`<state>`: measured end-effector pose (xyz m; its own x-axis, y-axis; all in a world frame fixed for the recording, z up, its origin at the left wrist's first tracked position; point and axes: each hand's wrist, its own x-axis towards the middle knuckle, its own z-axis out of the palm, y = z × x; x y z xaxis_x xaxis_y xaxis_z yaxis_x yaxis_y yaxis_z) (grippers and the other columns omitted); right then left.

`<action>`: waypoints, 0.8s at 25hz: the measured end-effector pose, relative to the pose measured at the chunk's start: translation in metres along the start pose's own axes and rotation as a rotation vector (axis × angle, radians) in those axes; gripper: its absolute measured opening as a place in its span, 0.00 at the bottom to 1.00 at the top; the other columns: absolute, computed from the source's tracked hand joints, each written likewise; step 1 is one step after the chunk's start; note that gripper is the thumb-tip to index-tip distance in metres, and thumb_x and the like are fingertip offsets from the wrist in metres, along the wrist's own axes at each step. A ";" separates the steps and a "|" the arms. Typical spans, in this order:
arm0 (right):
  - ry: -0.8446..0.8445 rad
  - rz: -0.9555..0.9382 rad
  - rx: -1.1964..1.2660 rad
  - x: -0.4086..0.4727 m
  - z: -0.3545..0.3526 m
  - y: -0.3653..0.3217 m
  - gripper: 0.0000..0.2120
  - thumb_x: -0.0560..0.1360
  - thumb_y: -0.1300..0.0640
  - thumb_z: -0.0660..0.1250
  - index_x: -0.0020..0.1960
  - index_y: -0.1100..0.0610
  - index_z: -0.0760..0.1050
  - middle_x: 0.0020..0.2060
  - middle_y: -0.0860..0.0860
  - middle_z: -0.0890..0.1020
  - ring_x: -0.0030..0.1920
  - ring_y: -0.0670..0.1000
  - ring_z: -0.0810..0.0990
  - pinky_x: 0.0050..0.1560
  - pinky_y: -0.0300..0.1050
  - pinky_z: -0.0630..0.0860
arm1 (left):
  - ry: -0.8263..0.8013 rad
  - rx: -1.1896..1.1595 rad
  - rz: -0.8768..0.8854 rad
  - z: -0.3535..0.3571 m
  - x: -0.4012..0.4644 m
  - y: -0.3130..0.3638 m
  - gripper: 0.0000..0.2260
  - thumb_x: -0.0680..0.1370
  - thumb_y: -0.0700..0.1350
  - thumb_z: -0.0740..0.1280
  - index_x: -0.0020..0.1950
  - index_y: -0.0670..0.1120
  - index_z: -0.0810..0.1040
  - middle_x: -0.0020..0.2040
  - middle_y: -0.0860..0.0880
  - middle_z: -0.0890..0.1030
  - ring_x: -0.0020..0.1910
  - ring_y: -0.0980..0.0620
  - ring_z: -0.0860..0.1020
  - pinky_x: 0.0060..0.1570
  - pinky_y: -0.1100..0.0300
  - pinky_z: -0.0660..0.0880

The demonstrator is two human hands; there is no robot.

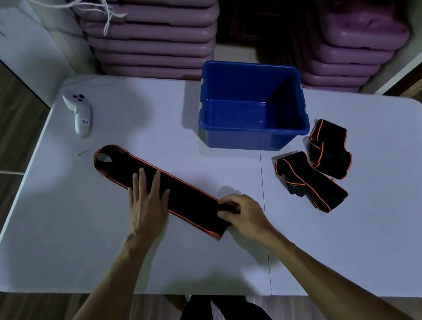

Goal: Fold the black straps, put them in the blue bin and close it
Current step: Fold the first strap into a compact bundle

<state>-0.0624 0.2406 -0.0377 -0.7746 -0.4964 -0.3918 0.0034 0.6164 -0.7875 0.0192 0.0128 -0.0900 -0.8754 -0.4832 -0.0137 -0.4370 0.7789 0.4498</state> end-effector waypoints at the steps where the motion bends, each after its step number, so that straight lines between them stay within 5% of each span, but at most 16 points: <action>1: -0.008 -0.005 0.024 -0.002 0.003 0.000 0.11 0.74 0.62 0.72 0.56 0.61 0.81 0.45 0.47 0.82 0.40 0.36 0.80 0.43 0.27 0.75 | -0.005 0.027 -0.006 0.000 0.000 -0.004 0.24 0.80 0.54 0.55 0.74 0.46 0.65 0.76 0.37 0.59 0.76 0.36 0.55 0.71 0.38 0.59; 6: -0.078 0.007 0.095 -0.006 0.004 0.000 0.11 0.75 0.61 0.72 0.57 0.61 0.80 0.45 0.57 0.85 0.31 0.57 0.84 0.37 0.43 0.82 | 0.123 0.018 -0.008 -0.006 -0.029 0.012 0.23 0.81 0.53 0.55 0.75 0.46 0.63 0.77 0.39 0.57 0.77 0.40 0.52 0.74 0.44 0.54; 12: -0.186 -0.084 0.037 -0.003 -0.001 0.005 0.13 0.76 0.60 0.71 0.60 0.61 0.80 0.43 0.56 0.85 0.29 0.50 0.83 0.33 0.38 0.80 | 0.027 0.073 -0.083 0.020 -0.076 0.038 0.27 0.80 0.59 0.50 0.77 0.49 0.59 0.79 0.41 0.52 0.78 0.42 0.49 0.74 0.43 0.56; 16: -0.302 -0.130 0.042 0.000 -0.008 0.010 0.17 0.76 0.57 0.71 0.63 0.62 0.77 0.42 0.59 0.85 0.35 0.58 0.85 0.41 0.47 0.83 | 0.222 0.060 -0.023 0.012 -0.094 0.064 0.20 0.81 0.53 0.59 0.70 0.45 0.71 0.72 0.39 0.68 0.71 0.39 0.66 0.65 0.47 0.67; 20: -0.391 -0.276 -0.146 0.006 -0.018 0.018 0.20 0.77 0.52 0.69 0.67 0.55 0.76 0.54 0.52 0.80 0.52 0.49 0.80 0.52 0.32 0.74 | 0.146 0.085 0.184 0.027 -0.136 0.086 0.21 0.77 0.57 0.65 0.64 0.46 0.76 0.63 0.43 0.77 0.63 0.43 0.74 0.60 0.50 0.72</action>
<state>-0.0781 0.2601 -0.0460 -0.4387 -0.8278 -0.3497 -0.2782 0.4952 -0.8230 0.0950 0.1562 -0.0736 -0.9052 -0.3784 0.1936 -0.2947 0.8869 0.3558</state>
